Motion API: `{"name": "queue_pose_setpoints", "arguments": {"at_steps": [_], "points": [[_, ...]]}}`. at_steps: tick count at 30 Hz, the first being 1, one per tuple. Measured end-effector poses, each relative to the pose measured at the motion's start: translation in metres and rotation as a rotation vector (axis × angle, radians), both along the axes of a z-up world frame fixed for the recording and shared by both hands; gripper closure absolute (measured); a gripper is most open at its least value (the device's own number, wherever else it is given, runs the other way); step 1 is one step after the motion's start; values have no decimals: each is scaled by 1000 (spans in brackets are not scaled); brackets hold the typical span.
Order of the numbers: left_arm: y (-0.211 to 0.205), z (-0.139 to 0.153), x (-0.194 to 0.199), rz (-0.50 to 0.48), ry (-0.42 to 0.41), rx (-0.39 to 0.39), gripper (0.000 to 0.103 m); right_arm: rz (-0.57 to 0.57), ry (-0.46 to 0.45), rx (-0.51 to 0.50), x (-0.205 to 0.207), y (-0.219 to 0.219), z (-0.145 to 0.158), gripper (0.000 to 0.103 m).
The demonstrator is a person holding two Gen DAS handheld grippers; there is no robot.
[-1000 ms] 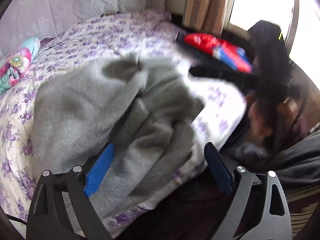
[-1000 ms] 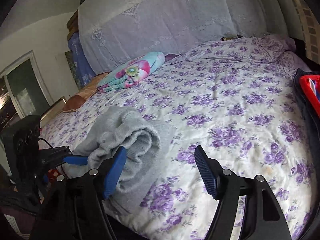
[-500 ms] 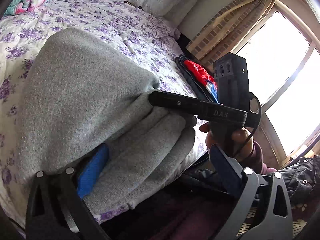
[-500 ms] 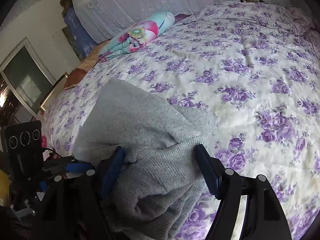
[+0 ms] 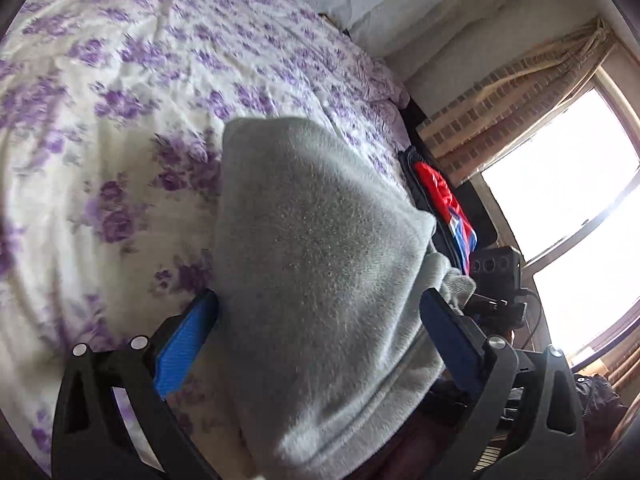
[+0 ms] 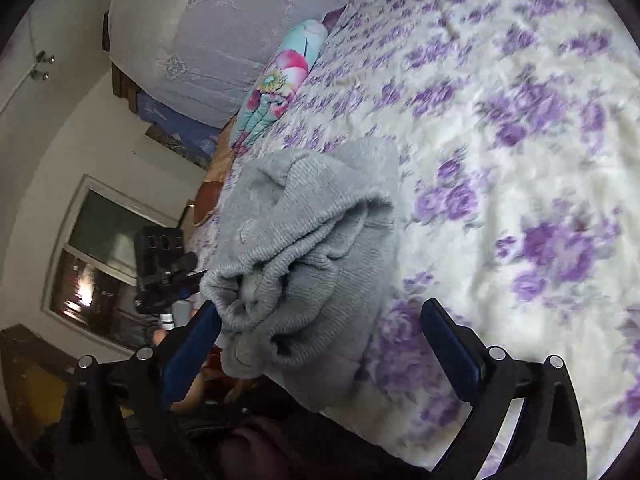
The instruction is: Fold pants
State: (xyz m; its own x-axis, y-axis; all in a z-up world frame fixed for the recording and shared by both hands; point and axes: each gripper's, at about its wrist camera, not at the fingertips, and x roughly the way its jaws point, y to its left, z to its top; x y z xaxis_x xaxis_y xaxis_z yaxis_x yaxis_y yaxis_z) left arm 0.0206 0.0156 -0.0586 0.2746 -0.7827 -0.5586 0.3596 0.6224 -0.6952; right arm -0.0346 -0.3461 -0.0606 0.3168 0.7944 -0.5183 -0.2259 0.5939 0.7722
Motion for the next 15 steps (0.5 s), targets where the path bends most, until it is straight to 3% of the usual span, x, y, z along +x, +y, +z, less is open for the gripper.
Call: {"name": "queue_pose_setpoints", "arguments": {"at_steps": [3, 5, 6, 7, 9, 15], "points": [[-29, -12, 16, -41, 31, 62, 5, 67, 12, 15, 21, 31, -10, 3], [-38, -20, 21, -54, 76, 41, 5, 73, 16, -33, 29, 47, -11, 3], [-39, -17, 19, -50, 69, 34, 5, 70, 2, -44, 28, 51, -7, 16], [-40, -11, 14, -54, 54, 26, 5, 76, -23, -59, 26, 55, -1, 27], [-44, 7, 5, -61, 14, 9, 6, 98, -97, -73, 16, 56, 19, 38], [-61, 74, 16, -59, -97, -24, 5, 82, -260, -68, 29, 36, 91, 39]]}}
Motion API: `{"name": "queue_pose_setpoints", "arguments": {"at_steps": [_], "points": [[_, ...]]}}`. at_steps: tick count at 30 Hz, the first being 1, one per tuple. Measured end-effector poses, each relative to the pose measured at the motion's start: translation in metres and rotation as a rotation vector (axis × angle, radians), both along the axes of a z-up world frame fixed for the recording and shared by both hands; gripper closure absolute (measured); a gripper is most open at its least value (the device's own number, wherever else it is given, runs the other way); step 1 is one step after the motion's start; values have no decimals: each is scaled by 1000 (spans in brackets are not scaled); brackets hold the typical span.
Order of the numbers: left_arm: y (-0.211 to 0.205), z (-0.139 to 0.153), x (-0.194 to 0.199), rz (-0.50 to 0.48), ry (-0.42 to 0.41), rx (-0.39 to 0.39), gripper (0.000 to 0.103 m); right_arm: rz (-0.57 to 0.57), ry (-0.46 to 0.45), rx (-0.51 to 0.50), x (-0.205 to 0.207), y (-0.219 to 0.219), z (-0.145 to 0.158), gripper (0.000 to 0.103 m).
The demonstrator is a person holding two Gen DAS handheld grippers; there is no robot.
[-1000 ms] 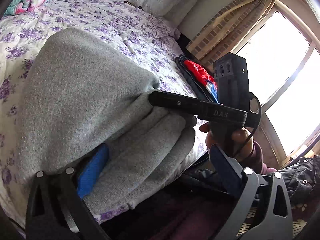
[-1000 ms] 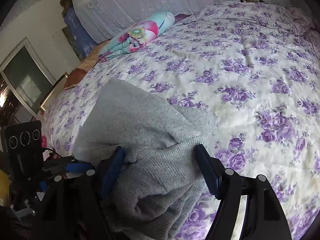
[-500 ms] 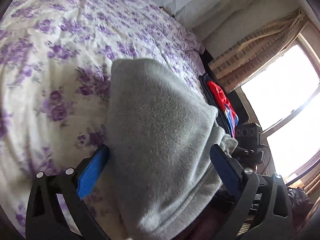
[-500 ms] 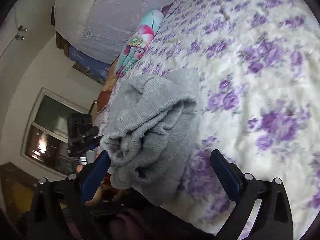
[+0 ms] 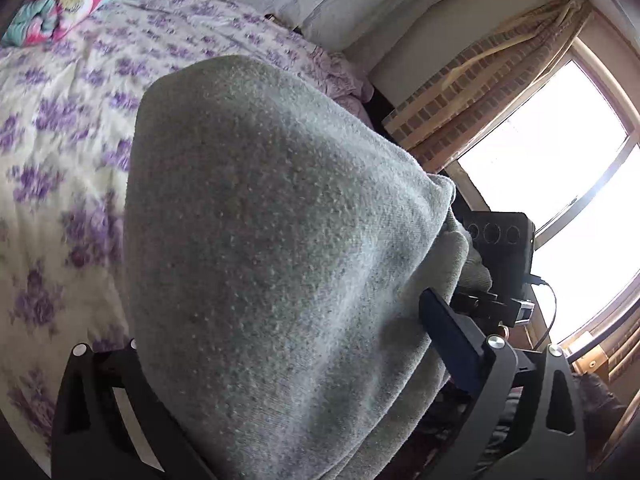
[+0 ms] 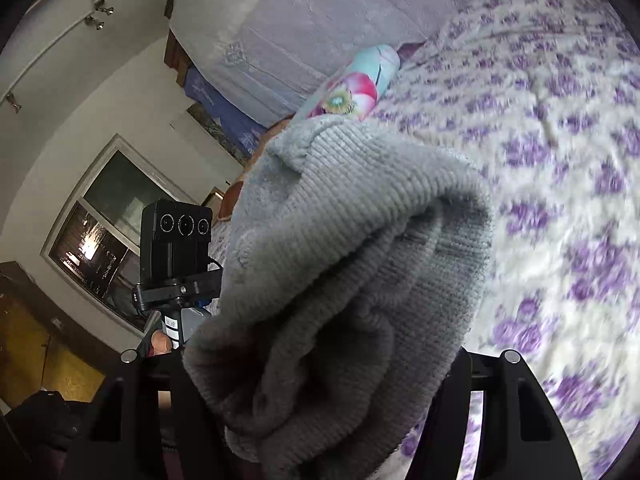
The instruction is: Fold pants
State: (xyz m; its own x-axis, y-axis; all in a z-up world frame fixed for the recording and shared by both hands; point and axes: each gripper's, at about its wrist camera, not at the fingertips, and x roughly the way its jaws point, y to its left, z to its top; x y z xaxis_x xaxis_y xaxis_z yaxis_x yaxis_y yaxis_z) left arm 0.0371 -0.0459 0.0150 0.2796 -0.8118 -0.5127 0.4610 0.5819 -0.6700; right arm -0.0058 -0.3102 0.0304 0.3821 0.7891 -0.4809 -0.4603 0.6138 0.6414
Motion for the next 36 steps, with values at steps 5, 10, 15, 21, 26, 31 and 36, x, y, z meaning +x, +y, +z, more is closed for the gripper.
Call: {"name": "queue_pose_setpoints", "arguments": {"at_steps": [5, 10, 15, 21, 26, 31, 36], "points": [[-21, 47, 92, 41, -34, 3, 5, -55, -61, -38, 91, -7, 45, 38], [-27, 72, 212, 117, -40, -25, 5, -140, -110, -76, 203, -9, 67, 23], [-18, -9, 333, 294, 166, 150, 5, -408, -42, -273, 314, -15, -8, 4], [44, -39, 310, 455, 230, 202, 5, -484, -42, -236, 273, -52, -36, 22], [49, 29, 193, 438, 19, 204, 5, -430, -274, -217, 147, -58, 36, 11], [17, 80, 57, 449, -219, 420, 5, -407, -446, -303, 11, -53, 94, 3], [5, 127, -88, 501, -475, 459, 5, -409, -498, -325, -94, -58, 112, 3]]}}
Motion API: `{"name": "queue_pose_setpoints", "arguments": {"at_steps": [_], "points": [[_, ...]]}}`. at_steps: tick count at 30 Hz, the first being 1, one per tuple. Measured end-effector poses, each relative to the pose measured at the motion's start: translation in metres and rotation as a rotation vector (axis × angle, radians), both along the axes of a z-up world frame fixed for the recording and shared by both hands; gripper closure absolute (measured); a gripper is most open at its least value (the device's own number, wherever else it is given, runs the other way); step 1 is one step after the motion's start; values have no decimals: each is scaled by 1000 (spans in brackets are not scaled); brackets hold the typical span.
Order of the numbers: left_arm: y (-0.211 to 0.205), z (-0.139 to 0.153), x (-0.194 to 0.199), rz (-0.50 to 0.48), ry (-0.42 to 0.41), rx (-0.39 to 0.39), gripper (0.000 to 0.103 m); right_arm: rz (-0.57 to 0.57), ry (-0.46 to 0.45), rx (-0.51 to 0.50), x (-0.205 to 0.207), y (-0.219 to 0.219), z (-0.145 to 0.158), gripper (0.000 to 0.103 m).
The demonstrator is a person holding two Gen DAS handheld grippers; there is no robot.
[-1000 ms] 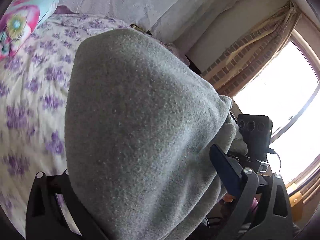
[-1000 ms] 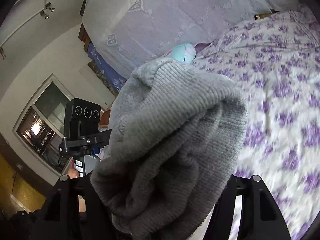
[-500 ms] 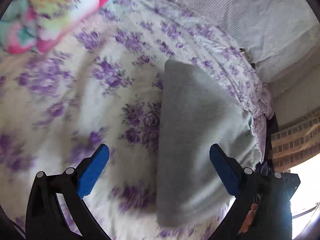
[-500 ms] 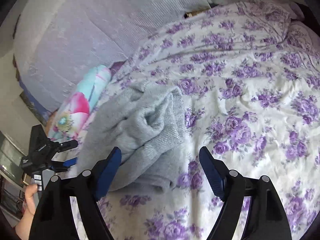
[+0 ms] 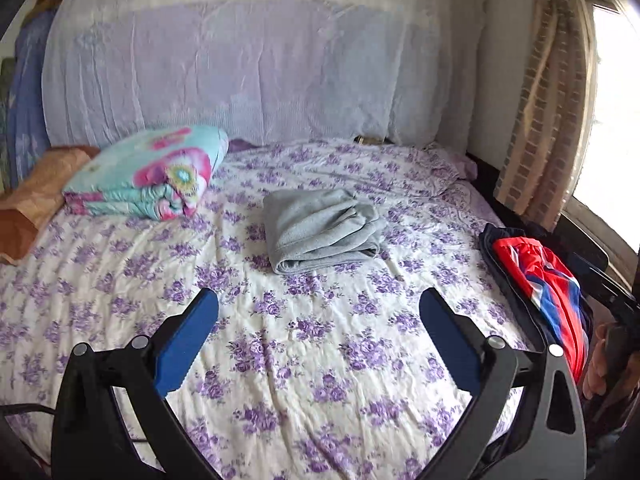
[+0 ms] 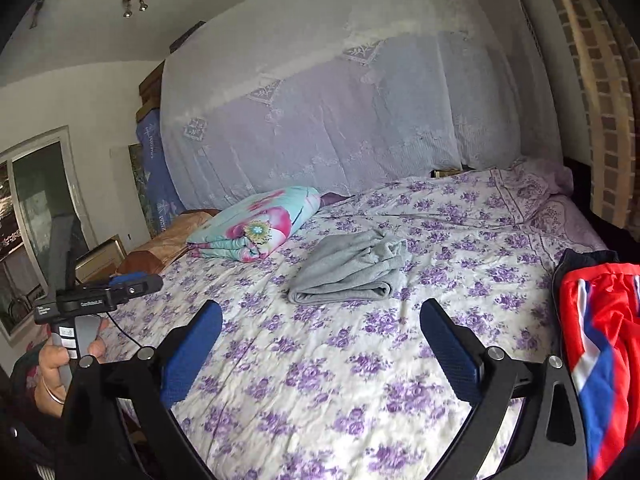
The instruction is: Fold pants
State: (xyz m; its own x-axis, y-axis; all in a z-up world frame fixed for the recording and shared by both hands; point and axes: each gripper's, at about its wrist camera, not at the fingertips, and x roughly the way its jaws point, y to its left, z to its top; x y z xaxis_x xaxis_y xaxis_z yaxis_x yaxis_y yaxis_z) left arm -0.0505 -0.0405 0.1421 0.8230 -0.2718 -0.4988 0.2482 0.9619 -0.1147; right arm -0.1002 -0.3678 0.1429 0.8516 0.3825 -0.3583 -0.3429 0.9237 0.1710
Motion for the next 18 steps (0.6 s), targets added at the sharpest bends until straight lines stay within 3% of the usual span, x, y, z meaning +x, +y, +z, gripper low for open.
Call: {"name": "queue_pose_setpoints", "arguments": {"at_steps": [2, 4, 6, 10, 13, 15, 18], "points": [[-2, 4, -39, 17, -69, 15, 5, -43, -36, -42, -29, 3, -5, 3], [-5, -6, -54, 42, -72, 26, 5, -94, -48, -85, -42, 7, -18, 3], [-6, -32, -43, 56, -14, 32, 5, -124, -31, -121, -37, 15, -42, 3], [-5, -110, 1, 148, 147, 14, 5, -190, 51, -190, -10, 33, -103, 3], [-8, -142, 8, 194, 193, 45, 5, -209, 110, -222, 1, 42, -133, 3], [-8, -147, 9, 208, 206, 79, 5, -188, 122, -226, 2, 45, -139, 3], [-7, -136, 2, 237, 155, 128, 5, -225, 71, -241, -2, 44, -133, 3]]}}
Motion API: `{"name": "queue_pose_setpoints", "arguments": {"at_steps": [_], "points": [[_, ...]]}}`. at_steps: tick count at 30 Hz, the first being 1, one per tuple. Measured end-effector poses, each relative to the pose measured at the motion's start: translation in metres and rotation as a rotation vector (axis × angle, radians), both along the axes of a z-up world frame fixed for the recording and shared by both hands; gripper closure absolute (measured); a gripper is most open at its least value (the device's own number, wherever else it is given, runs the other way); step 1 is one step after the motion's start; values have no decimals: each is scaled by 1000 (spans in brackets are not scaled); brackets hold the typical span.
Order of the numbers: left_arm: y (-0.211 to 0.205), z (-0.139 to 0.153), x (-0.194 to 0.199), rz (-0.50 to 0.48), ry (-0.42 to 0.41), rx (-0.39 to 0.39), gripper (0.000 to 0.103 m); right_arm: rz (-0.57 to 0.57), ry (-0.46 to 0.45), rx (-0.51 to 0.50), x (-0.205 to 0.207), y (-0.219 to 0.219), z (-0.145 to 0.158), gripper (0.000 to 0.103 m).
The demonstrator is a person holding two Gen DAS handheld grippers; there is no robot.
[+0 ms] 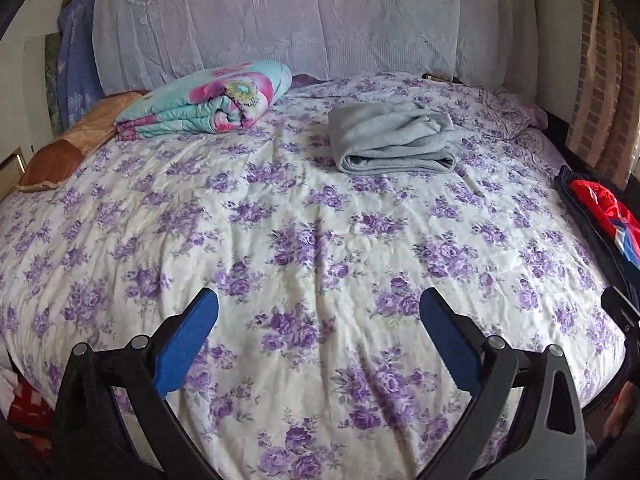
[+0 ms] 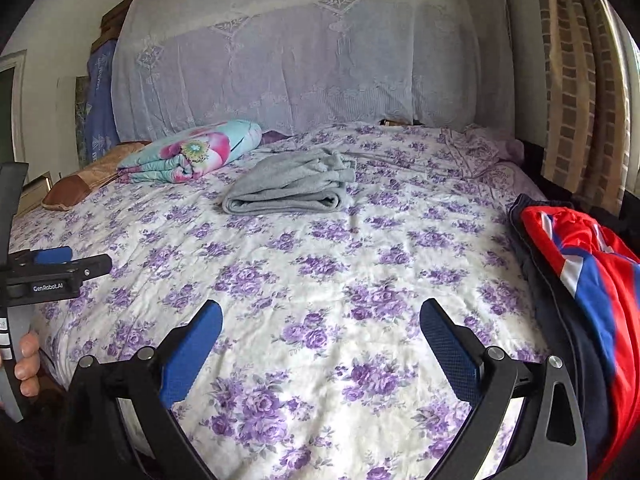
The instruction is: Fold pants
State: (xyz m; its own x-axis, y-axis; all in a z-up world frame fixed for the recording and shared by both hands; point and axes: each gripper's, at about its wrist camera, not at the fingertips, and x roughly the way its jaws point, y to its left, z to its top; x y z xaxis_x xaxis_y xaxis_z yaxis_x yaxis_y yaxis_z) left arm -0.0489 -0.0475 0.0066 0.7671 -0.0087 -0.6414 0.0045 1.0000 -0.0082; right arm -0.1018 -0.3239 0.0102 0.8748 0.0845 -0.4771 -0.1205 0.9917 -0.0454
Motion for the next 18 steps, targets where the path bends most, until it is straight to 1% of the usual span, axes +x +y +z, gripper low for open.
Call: {"name": "queue_pose_setpoints", "arguments": {"at_steps": [4, 6, 9, 12, 14, 16, 18], "points": [[-3, 12, -5, -15, -25, 22, 5, -7, -6, 9, 0, -4, 6, 3], [-2, 15, -7, -32, -32, 5, 5, -13, -6, 8, 0, -5, 7, 3], [0, 16, -5, -20, -38, -6, 5, -16, 4, 13, 2, -7, 7, 3], [1, 14, -3, 6, -39, 13, 5, -15, 13, 10, 4, -6, 6, 3], [0, 12, -1, 14, -28, 30, 5, -14, 14, 5, 4, -5, 5, 3], [0, 10, 1, 4, -9, 20, 5, -16, 16, 4, 5, -5, 4, 3], [0, 9, 2, 14, -8, 30, 5, -19, 18, 2, 6, -5, 3, 3]]}}
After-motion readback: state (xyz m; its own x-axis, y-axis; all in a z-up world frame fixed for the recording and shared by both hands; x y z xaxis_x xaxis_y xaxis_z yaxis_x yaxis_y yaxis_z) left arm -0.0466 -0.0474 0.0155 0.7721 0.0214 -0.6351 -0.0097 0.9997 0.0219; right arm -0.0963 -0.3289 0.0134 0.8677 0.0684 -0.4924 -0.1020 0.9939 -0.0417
